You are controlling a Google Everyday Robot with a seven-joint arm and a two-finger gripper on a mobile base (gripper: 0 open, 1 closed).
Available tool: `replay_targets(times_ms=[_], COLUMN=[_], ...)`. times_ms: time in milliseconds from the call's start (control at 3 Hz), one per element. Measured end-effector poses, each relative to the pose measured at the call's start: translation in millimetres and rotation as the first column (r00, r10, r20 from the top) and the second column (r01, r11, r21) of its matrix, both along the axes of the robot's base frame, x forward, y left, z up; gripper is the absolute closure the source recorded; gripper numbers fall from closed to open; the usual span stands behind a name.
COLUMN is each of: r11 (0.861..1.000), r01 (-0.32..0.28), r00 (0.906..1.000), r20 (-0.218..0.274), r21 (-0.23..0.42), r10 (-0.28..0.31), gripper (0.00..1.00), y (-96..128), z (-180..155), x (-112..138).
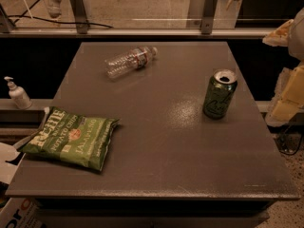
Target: Knock green can over
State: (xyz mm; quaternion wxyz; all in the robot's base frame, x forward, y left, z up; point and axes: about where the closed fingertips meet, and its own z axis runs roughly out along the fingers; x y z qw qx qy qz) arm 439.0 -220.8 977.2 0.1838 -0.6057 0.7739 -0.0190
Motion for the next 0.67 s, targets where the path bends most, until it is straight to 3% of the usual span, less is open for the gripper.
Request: replay_targets(times_ms=[333,667], r11=[0.994,0.978], r01=[-0.014,-0.027], r00=[0.9992,0.9983], r20=[0.040,0.056], r21=[0.112,0.209], r10=[0.010,0.015], gripper=[0.00,0.00], y=[-15,-30], z=[-4,-22], x=[12,28])
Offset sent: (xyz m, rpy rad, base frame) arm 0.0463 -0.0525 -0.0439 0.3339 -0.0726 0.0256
